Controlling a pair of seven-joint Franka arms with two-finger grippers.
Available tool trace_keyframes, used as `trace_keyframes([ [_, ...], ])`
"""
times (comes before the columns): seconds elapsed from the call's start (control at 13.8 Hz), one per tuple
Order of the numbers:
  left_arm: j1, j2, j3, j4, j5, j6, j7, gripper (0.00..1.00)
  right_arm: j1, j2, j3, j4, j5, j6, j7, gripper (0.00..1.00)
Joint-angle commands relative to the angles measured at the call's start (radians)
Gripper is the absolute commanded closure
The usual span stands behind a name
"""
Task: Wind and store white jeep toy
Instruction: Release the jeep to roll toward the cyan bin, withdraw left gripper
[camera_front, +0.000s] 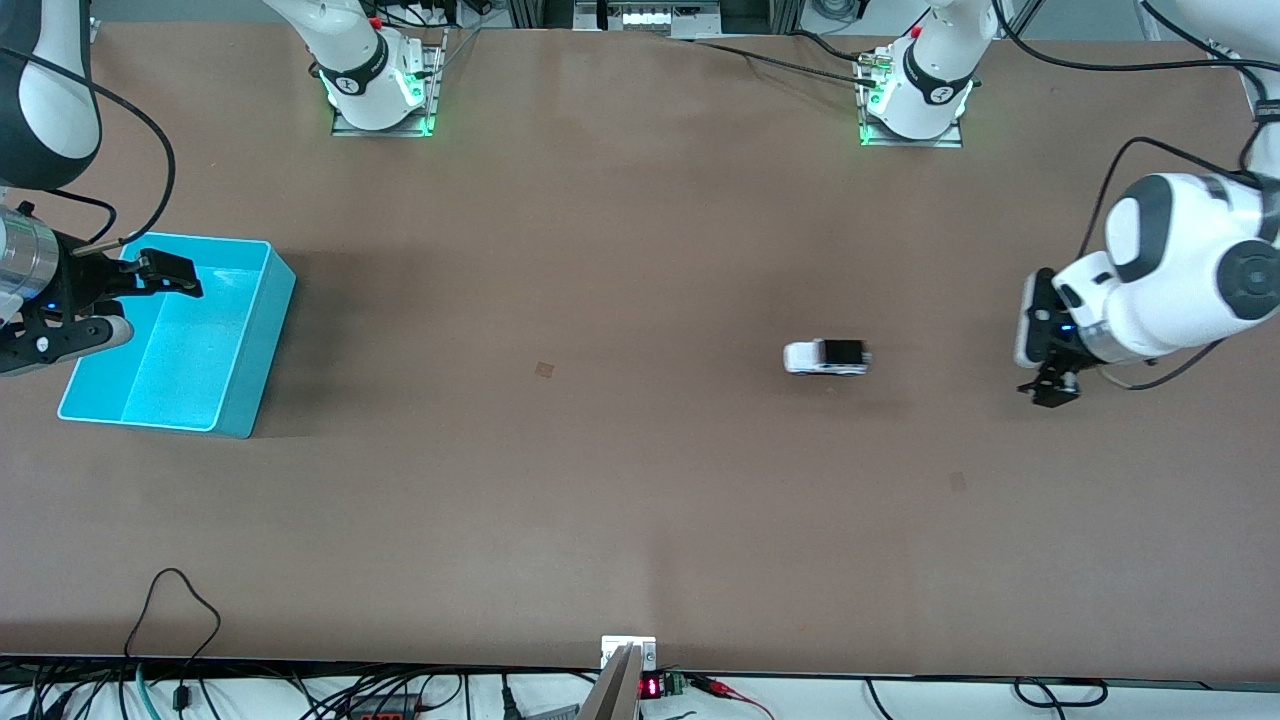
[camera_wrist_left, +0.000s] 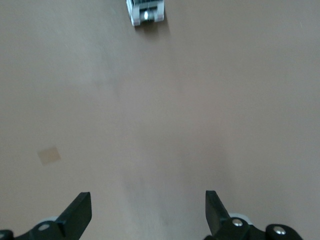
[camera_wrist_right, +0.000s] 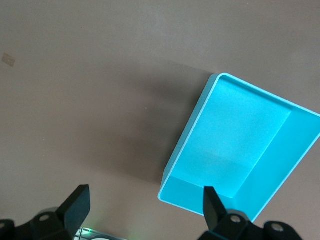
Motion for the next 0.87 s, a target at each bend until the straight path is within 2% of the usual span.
trace_keyframes([
  [0.0, -0.069, -0.008, 0.005, -0.001, -0.015, -0.003, -0.149, 0.00, -0.001, -0.006, 0.001, 0.006, -0.005, -0.006, 0.015, 0.00],
  [0.14, -0.111, -0.008, 0.005, 0.017, -0.015, -0.003, -0.298, 0.00, -0.006, -0.006, 0.000, 0.005, -0.005, -0.012, 0.015, 0.00],
  [0.58, -0.112, -0.010, 0.010, 0.097, -0.015, -0.004, -0.773, 0.00, -0.007, -0.013, -0.003, 0.005, -0.005, -0.018, 0.014, 0.00],
  [0.8, -0.140, -0.014, 0.022, 0.137, -0.012, -0.004, -0.939, 0.00, -0.009, -0.019, -0.006, 0.005, -0.005, -0.027, 0.006, 0.00],
])
